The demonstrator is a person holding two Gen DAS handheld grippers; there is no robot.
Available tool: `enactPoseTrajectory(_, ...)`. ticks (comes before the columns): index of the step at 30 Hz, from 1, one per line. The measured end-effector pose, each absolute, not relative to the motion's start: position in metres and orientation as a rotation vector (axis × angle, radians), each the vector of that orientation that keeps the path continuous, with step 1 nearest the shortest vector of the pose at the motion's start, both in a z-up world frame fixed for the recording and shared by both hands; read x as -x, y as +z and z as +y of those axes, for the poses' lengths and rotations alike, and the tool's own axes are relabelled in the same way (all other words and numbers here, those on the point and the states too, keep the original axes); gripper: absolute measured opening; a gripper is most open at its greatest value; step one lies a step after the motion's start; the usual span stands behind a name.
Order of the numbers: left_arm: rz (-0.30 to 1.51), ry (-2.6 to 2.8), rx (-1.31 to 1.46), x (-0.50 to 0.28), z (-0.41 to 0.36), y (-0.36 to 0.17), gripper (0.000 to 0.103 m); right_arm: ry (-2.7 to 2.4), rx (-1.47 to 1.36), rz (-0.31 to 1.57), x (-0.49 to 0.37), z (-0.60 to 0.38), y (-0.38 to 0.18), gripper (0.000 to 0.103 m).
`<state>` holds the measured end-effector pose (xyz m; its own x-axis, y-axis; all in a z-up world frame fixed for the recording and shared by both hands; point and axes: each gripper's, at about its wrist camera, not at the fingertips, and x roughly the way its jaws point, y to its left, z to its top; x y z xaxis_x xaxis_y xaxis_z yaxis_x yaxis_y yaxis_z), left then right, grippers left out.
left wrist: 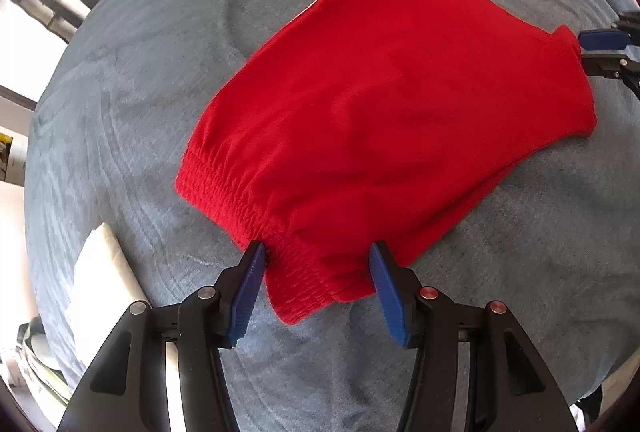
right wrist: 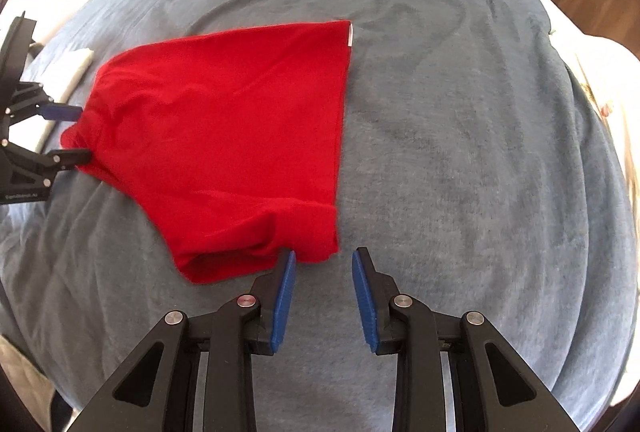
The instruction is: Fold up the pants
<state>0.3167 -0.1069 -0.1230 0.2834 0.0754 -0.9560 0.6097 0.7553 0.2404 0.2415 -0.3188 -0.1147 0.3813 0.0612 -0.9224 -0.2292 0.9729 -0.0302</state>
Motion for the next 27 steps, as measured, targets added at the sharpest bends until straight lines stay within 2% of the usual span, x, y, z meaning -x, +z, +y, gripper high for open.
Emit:
enactPoseTrajectory(5, 1.263, -0.391, -0.633, -0.318, -0.111, -0.12, 0.055, 0.273, 0.164, 1.176, -0.251, -0.318, -0.117, 0.028)
enactPoseTrajectory(13, 1.261, -0.386, -0.638, -0.316, -0.116, -0.117, 0.056, 0.33, 0.172, 1.189, -0.256, -0.317, -0.118, 0.005)
enactPoseTrajectory(18, 1.252, -0.384, -0.65, -0.314, -0.117, -0.119, 0.057, 0.271, 0.211, 1.193, -0.253, -0.318, -0.113, 0.003)
enactPoseTrajectory(27, 1.284, -0.364, -0.63, -0.317, -0.108, -0.125, 0.065, 0.188, 0.319, 1.256, -0.25, -0.317, -0.127, 0.003)
